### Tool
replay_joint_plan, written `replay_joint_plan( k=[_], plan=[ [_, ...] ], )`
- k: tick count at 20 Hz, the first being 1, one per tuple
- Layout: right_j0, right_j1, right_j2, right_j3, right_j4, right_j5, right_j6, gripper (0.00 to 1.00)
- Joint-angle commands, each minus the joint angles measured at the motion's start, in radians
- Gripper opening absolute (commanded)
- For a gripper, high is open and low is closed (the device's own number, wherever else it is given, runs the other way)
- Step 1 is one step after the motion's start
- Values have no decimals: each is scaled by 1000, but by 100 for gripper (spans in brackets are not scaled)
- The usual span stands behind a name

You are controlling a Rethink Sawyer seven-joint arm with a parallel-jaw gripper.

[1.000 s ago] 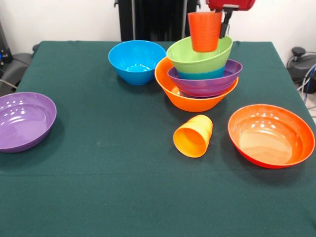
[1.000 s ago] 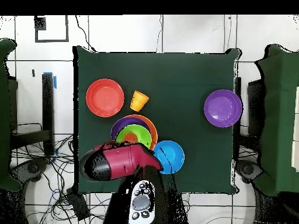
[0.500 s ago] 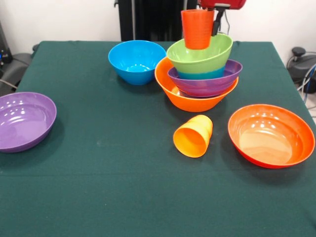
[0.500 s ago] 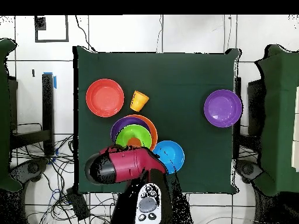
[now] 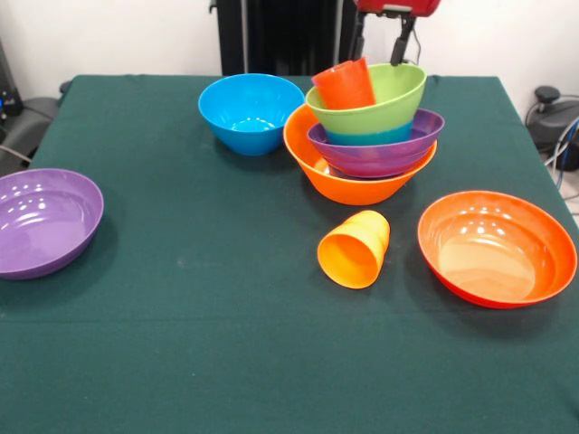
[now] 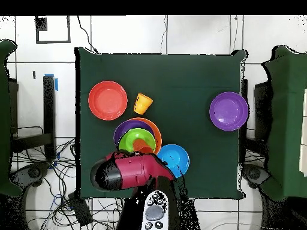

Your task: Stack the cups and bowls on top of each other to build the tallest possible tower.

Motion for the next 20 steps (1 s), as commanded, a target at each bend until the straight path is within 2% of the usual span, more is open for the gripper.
replay_joint_plan(
  k=[1,8,20],
  plan=[
    [3,35,40,26,6,-52,135,100],
    [-16,29,64,37,12,-54,118,100],
    [-60,-64,113,14,44,120,32,100]
  ],
)
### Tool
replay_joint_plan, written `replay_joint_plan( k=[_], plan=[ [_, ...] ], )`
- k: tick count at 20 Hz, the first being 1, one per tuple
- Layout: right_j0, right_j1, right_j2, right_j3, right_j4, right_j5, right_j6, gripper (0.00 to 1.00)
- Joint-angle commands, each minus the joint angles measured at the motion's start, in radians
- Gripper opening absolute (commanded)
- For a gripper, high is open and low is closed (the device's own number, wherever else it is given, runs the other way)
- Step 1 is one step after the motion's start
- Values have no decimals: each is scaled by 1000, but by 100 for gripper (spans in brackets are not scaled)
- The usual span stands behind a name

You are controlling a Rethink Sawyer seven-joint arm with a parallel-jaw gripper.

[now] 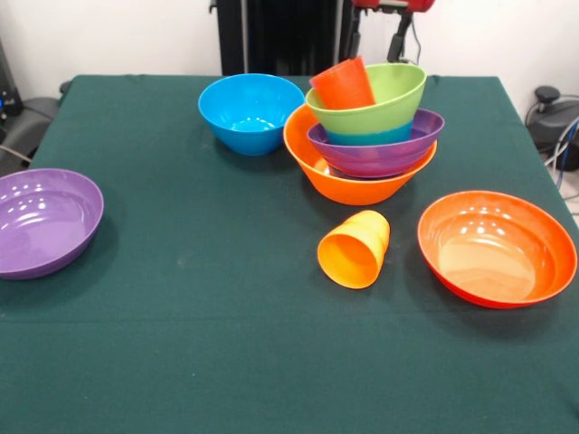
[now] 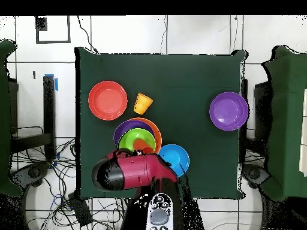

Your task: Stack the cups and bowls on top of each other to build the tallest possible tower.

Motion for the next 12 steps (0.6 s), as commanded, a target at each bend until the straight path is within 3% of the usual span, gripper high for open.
replay_joint_plan(
  k=[1,6,12],
  plan=[
    [-38,-44,107,14,42,125,29,100],
    [-43,-111,126,1,78,230,11,100],
    [-55,-152,137,2,99,286,-10,100]
  ],
)
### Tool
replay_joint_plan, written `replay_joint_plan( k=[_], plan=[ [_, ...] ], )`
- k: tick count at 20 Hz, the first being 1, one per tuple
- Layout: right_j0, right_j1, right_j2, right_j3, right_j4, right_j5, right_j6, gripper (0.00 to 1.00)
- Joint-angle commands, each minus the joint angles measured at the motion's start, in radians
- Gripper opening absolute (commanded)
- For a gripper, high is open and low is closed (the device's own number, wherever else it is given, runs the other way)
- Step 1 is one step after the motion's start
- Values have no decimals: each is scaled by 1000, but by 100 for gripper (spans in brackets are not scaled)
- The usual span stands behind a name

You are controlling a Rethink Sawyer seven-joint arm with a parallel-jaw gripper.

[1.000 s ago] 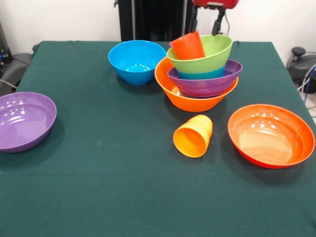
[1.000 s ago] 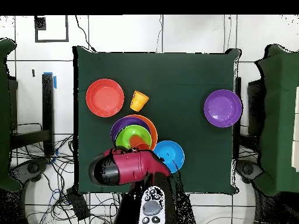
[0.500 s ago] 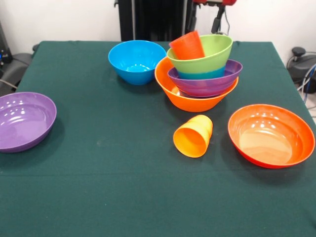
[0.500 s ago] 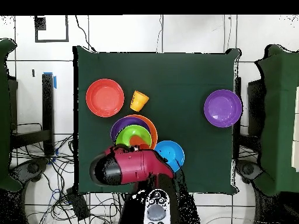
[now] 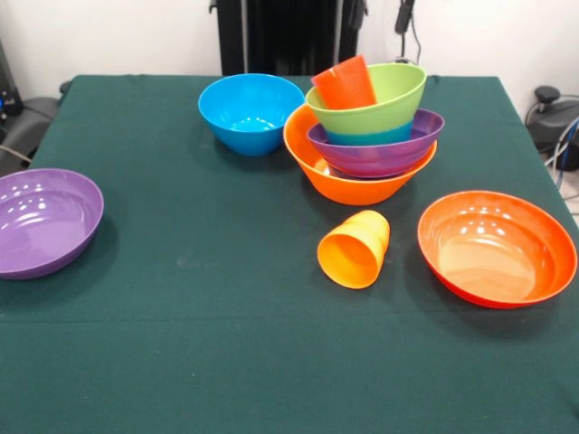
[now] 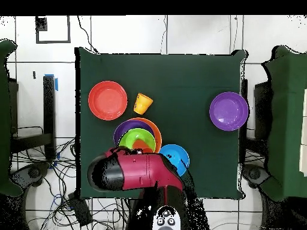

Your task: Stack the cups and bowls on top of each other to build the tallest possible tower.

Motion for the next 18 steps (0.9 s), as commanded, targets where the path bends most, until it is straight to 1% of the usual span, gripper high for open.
replay_joint_plan(
  k=[1,5,9,11,18],
  plan=[
    [-30,-44,108,8,39,151,-15,100],
    [-71,-27,120,27,20,109,-40,100],
    [-122,28,127,39,-31,32,-59,100],
    [-140,42,130,47,-54,8,-65,100],
    [-172,38,143,38,-72,38,-76,100]
  ],
)
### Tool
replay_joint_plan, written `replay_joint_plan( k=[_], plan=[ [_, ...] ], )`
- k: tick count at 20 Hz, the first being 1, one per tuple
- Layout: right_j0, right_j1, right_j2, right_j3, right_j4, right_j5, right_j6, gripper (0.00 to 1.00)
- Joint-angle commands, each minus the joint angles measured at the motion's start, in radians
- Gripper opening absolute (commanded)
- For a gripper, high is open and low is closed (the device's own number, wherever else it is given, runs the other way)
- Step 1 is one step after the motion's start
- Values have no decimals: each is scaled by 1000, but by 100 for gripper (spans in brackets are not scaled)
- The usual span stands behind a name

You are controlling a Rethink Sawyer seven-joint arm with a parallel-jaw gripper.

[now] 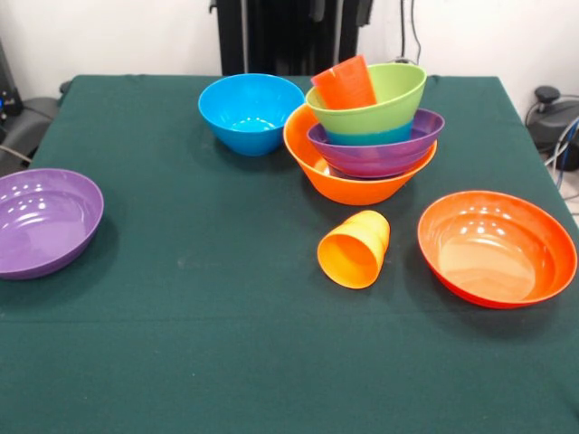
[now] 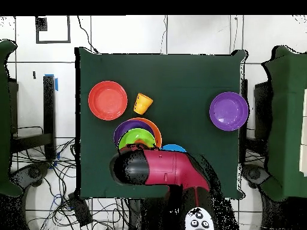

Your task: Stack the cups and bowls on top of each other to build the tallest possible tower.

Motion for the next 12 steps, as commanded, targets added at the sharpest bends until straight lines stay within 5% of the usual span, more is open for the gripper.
replay_joint_plan(
  k=[1,12],
  plan=[
    [-23,59,98,37,-93,-21,-74,100],
    [-86,66,125,44,-147,-34,-102,100]
  ],
)
